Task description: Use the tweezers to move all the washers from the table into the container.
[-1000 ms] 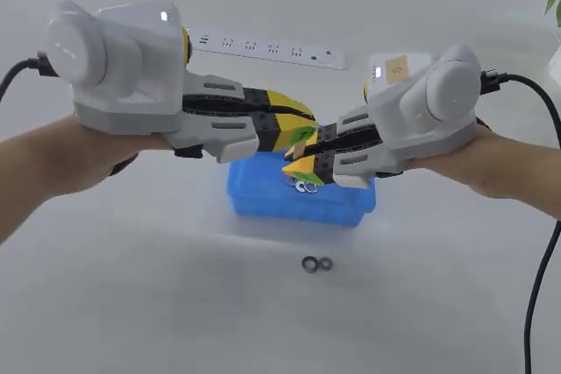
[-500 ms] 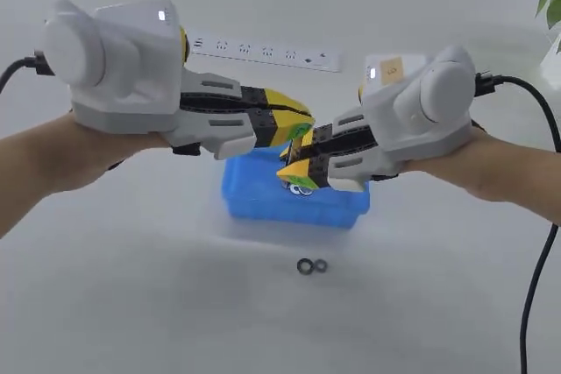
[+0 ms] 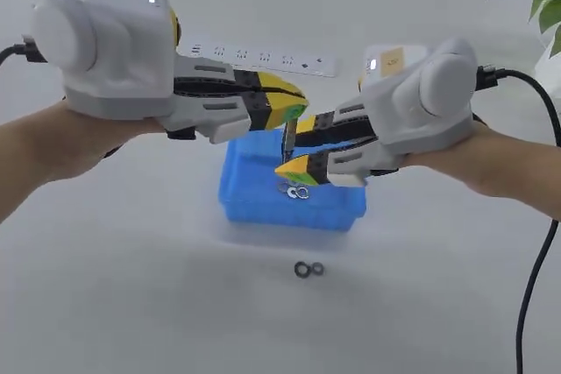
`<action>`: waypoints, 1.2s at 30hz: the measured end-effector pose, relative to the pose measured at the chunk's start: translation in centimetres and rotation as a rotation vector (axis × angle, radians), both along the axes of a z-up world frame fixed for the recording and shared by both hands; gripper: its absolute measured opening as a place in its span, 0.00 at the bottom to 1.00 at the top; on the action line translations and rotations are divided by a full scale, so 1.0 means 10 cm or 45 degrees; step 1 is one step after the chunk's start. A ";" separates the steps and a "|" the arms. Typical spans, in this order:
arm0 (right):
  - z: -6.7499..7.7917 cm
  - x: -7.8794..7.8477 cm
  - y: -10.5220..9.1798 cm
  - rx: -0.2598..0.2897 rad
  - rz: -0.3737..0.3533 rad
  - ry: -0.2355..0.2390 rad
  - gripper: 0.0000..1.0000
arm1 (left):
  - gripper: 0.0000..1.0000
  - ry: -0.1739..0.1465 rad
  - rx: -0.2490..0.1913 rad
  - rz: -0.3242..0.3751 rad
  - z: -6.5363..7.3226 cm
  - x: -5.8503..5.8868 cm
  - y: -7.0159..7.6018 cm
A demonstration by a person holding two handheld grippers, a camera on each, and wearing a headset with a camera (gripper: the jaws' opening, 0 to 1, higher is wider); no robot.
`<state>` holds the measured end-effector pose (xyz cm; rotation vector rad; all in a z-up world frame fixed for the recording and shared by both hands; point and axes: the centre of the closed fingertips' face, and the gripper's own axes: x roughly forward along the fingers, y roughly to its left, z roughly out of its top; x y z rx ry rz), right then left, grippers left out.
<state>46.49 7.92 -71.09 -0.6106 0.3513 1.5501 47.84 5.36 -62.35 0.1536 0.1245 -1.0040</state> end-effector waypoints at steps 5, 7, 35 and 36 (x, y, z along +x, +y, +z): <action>0.07 0.01 -0.12 0.038 -0.083 0.014 0.29 | 0.04 0.000 -0.004 0.004 0.05 -0.03 0.01; 0.10 -0.01 -0.19 0.059 -0.108 0.022 0.31 | 0.04 -0.002 0.001 -0.004 0.06 -0.06 0.00; 0.11 -0.61 -1.01 0.107 -0.240 0.020 0.59 | 0.04 0.039 0.003 -0.012 -0.12 -0.77 -0.35; 0.10 -0.65 -1.02 0.108 -0.235 0.029 0.60 | 0.04 0.040 0.003 -0.009 -0.14 -0.78 -0.35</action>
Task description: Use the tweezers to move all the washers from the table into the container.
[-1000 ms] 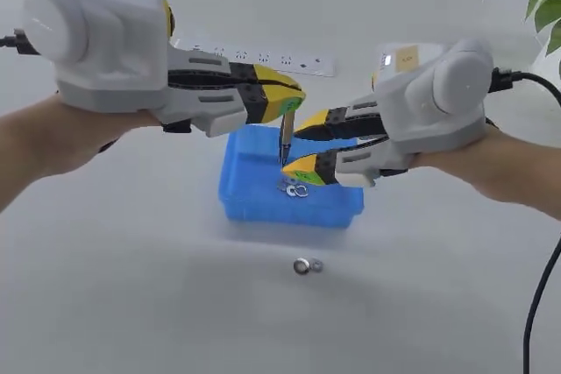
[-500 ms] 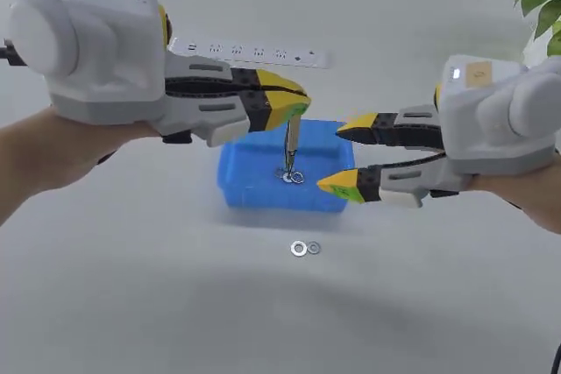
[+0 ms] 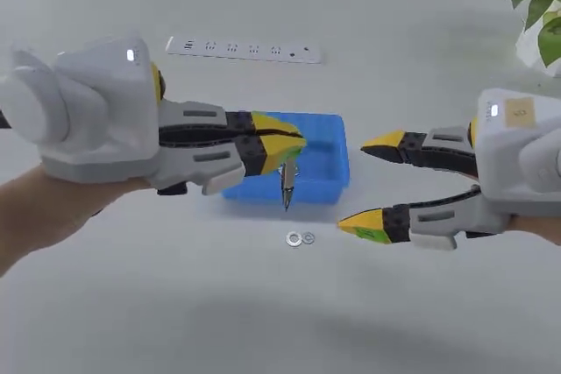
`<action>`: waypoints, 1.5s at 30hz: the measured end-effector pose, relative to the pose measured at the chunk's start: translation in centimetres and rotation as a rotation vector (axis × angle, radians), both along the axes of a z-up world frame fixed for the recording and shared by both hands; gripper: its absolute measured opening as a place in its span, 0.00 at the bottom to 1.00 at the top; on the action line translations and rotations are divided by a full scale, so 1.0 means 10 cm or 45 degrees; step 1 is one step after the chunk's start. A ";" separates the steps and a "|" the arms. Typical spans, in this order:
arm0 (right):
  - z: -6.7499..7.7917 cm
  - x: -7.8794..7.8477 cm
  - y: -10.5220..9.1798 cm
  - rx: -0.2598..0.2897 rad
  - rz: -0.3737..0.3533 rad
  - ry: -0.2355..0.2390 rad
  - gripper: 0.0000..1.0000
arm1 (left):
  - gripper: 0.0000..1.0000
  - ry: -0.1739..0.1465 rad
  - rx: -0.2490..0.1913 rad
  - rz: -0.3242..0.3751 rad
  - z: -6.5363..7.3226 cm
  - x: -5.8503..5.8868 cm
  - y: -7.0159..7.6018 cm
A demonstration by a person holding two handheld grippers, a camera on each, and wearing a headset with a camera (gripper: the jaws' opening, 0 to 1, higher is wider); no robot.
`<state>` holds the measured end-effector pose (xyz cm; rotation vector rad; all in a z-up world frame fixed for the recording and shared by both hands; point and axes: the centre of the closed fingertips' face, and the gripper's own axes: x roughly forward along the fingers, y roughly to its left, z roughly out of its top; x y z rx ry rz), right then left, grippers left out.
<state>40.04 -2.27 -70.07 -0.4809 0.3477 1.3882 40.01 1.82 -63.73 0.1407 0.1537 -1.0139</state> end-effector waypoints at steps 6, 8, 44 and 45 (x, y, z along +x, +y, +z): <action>-0.11 -0.15 -0.07 -0.010 0.007 0.034 0.65 | 0.04 0.008 -0.005 0.009 -0.11 -0.08 -0.06; -0.13 -0.18 -0.09 -0.006 0.006 0.051 0.66 | 0.04 -0.011 0.007 0.013 -0.12 -0.09 -0.06; -0.34 -0.43 -0.14 0.042 -0.021 0.197 0.67 | 0.04 -0.119 0.179 -0.159 -0.46 -0.16 -0.33; -0.34 -0.43 -0.14 0.044 -0.024 0.200 0.67 | 0.04 -0.120 0.182 -0.161 -0.46 -0.16 -0.33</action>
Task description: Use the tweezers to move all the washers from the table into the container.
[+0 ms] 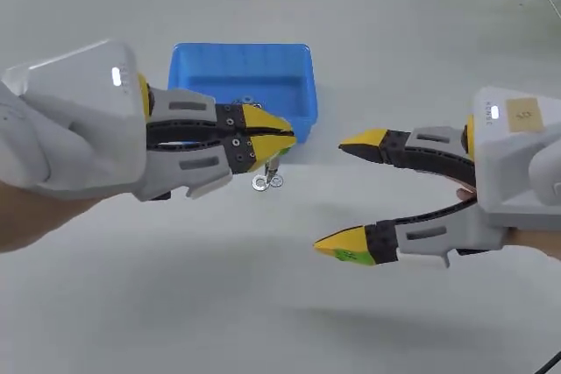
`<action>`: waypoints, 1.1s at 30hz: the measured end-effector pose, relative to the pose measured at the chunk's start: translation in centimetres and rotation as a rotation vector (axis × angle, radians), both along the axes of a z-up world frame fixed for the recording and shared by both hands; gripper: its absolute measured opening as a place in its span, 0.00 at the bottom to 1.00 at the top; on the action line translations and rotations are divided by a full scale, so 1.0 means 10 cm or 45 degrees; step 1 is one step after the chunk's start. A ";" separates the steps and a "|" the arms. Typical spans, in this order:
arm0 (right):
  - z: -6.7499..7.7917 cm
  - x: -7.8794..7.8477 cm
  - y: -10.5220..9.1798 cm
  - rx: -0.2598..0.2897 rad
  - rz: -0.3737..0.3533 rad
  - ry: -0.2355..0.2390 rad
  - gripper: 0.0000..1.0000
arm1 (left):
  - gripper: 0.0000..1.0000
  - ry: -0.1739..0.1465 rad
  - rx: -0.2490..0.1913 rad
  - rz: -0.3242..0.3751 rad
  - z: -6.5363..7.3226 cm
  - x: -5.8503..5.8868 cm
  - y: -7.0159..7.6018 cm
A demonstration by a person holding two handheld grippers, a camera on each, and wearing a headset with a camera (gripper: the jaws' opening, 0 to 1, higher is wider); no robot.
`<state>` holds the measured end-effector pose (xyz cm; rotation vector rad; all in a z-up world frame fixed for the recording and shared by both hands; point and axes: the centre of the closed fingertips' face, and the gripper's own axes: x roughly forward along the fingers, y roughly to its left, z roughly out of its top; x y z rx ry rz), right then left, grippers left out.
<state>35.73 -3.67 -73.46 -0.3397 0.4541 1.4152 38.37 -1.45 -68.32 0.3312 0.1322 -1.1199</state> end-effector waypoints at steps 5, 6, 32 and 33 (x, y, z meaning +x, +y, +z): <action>0.02 0.02 0.00 0.011 -0.018 0.000 0.67 | 0.04 0.001 -0.005 0.010 -0.02 -0.03 0.04; 0.02 0.01 0.00 0.013 -0.018 0.000 0.67 | 0.04 -0.015 0.003 0.013 -0.02 -0.03 0.05; 0.00 -0.05 0.01 0.038 -0.032 0.027 0.65 | 0.04 0.055 -0.060 0.059 -0.09 -0.03 0.11; -0.01 -0.05 0.01 0.037 -0.032 0.029 0.65 | 0.04 0.051 -0.065 0.066 -0.08 -0.02 0.11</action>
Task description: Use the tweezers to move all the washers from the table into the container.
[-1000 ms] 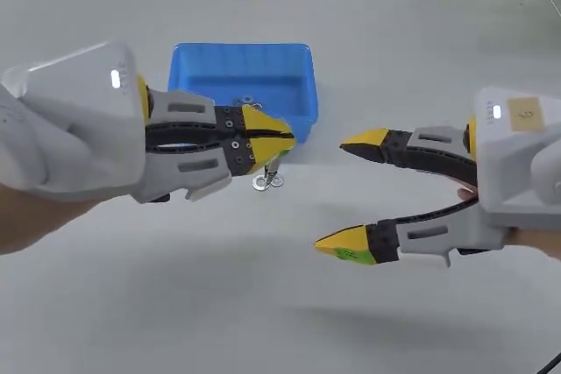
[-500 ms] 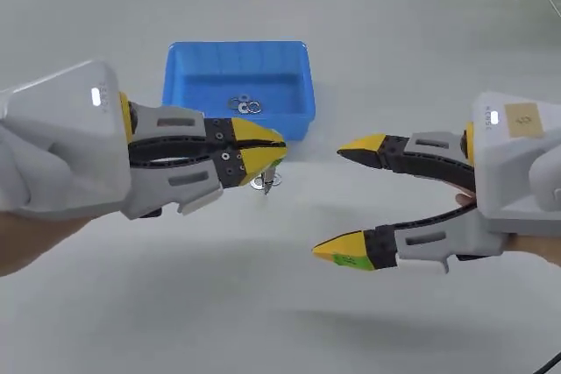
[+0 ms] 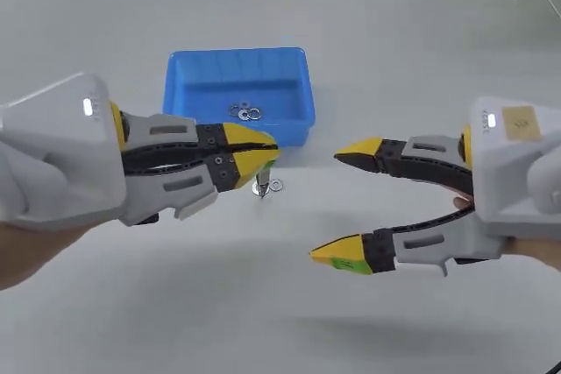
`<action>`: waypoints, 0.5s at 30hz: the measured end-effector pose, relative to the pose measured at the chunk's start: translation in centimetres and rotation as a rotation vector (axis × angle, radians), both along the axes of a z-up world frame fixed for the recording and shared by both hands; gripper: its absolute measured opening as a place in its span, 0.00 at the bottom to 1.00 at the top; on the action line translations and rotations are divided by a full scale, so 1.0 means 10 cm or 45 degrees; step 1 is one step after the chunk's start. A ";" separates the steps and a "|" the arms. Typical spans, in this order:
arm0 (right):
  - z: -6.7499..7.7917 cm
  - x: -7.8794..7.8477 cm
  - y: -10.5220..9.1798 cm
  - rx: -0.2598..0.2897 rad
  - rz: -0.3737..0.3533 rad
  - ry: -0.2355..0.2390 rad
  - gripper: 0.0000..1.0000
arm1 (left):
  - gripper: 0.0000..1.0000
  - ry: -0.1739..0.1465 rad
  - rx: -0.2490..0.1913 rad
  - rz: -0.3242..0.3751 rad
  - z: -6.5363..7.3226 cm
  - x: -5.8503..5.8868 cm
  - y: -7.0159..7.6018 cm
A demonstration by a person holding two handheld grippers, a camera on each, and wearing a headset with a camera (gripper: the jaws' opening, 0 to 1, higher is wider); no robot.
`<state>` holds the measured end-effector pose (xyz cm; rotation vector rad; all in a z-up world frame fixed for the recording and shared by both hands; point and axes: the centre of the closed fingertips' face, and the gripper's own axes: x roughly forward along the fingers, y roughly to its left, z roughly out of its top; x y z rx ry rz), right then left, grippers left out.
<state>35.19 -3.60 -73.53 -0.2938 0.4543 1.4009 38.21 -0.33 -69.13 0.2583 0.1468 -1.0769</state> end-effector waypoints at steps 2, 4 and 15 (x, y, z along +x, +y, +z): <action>-0.01 -0.01 0.00 -0.003 -0.002 0.007 0.65 | 0.04 0.002 -0.007 -0.005 0.00 0.00 0.00; -0.02 -0.01 0.00 -0.005 0.000 0.013 0.65 | 0.04 0.011 -0.017 -0.005 0.00 0.00 0.00; -0.08 0.10 0.31 0.007 0.079 0.025 0.62 | 0.05 0.078 -0.036 -0.086 -0.01 -0.03 0.05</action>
